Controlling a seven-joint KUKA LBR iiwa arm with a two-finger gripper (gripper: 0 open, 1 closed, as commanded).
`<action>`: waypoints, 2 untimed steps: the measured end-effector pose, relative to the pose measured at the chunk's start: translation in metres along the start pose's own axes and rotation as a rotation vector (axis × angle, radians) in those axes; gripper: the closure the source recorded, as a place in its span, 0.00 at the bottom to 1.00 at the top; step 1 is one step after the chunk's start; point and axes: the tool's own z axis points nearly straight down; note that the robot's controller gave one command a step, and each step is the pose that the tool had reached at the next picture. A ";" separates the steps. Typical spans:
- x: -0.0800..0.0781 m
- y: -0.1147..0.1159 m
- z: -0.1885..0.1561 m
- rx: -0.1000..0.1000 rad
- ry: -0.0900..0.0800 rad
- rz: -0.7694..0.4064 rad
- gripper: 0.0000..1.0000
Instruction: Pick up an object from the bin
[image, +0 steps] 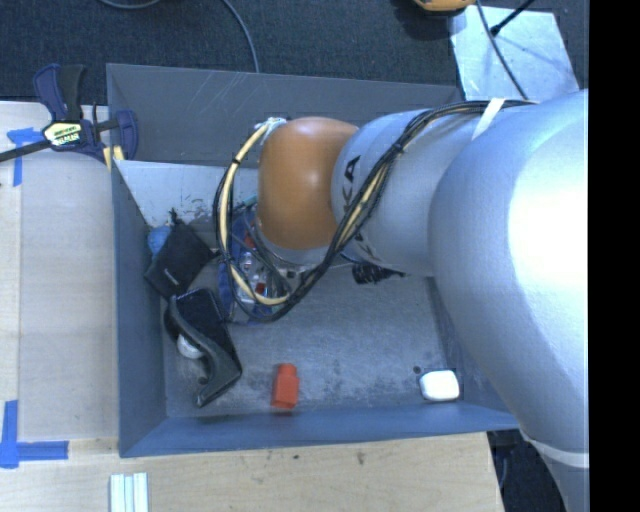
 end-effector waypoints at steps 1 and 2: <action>-0.038 0.060 -0.040 -0.002 0.000 0.134 1.00; -0.003 0.054 -0.090 0.000 0.002 -0.227 1.00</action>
Offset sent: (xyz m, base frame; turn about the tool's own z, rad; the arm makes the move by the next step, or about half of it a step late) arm 0.0470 0.0495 0.0379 0.1372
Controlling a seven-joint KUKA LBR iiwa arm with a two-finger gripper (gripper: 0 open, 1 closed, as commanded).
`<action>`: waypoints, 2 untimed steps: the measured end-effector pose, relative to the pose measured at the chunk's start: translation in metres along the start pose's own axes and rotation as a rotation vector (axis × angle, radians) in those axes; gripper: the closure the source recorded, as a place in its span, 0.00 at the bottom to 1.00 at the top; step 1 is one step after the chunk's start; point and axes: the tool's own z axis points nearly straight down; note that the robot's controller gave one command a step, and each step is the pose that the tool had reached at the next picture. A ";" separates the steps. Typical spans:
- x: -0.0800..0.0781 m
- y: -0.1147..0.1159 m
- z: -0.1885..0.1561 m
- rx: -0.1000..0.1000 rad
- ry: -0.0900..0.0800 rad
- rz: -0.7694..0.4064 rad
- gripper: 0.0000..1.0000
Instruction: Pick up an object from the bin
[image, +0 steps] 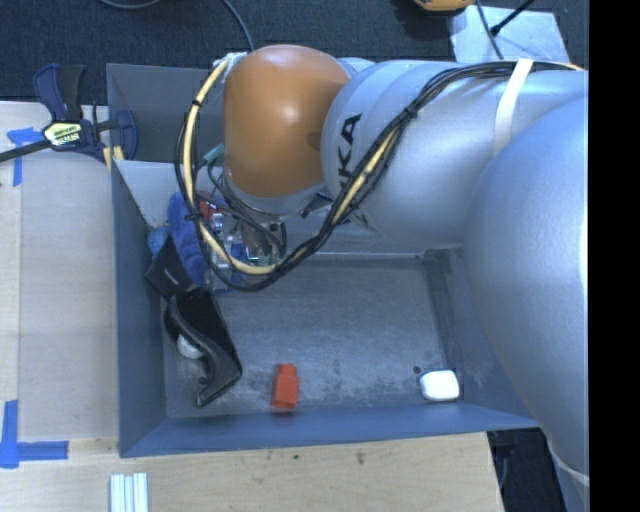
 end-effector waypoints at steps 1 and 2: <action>-0.001 0.019 0.003 -0.001 -0.001 -0.297 1.00; -0.038 0.007 0.013 0.000 -0.001 -0.544 1.00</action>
Offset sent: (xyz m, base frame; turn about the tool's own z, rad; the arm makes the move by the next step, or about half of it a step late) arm -0.0006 0.0183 -0.0030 -0.2956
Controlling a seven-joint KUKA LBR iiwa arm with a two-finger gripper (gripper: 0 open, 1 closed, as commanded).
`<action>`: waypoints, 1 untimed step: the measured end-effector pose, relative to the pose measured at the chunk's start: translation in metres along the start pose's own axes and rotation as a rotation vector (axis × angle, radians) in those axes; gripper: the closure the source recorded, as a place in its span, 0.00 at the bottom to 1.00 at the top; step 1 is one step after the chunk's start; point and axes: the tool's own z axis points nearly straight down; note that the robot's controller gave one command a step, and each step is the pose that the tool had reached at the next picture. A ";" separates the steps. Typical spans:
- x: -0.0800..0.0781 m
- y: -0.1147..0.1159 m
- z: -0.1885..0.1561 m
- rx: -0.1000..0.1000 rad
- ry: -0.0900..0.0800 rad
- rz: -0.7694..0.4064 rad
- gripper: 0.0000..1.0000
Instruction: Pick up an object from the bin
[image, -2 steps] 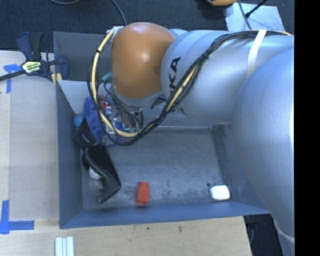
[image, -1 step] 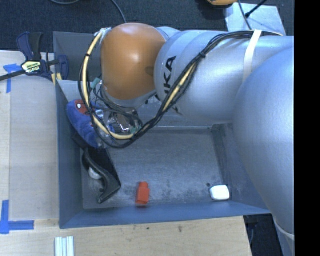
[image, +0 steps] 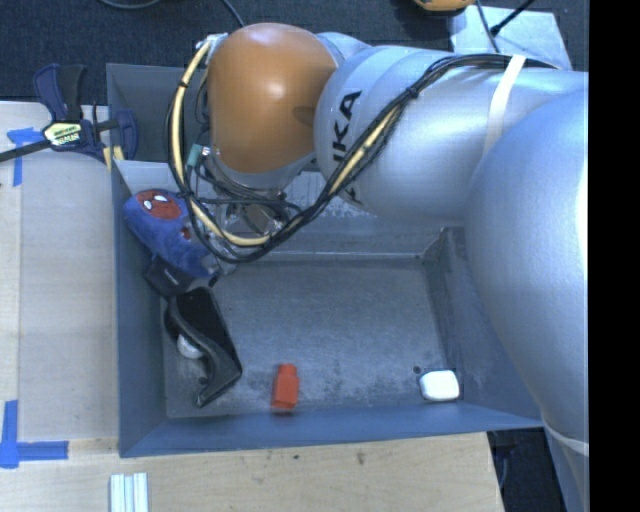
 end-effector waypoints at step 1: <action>0.047 0.010 -0.003 -0.001 0.004 -0.299 1.00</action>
Offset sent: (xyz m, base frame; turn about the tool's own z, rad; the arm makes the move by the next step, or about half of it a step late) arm -0.0448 -0.0168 0.0021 -0.3007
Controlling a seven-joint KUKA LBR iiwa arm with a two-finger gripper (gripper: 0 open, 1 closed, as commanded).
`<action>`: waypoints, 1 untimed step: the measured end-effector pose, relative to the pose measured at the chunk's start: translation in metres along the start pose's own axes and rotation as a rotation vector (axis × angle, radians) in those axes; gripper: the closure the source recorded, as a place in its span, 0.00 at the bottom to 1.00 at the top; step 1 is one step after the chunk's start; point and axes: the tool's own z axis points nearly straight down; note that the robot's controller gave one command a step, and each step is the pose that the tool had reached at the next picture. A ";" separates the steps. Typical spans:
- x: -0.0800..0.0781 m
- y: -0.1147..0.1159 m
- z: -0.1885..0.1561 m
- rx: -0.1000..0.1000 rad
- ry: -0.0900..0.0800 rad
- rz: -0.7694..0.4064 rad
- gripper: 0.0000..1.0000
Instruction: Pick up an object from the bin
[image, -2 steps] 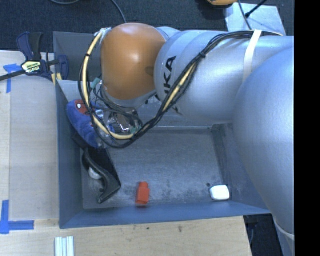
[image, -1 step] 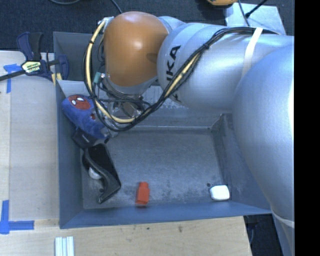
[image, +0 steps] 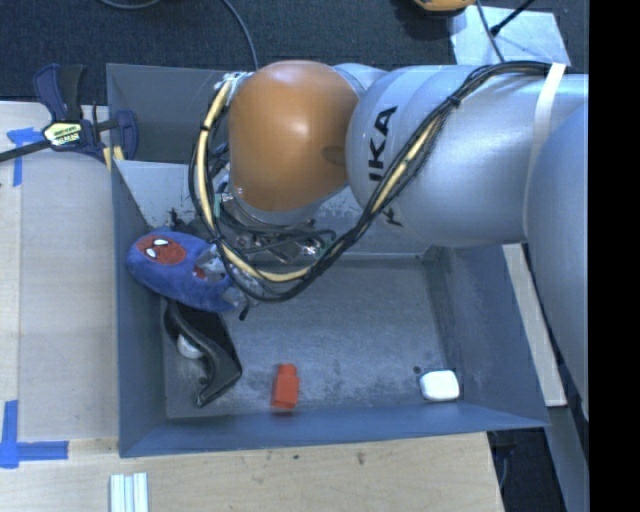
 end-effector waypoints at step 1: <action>-0.007 -0.008 0.010 0.002 -0.003 -0.232 1.00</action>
Offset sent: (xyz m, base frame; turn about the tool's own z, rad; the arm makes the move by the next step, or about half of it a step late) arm 0.0099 0.0001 -0.0095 -0.2336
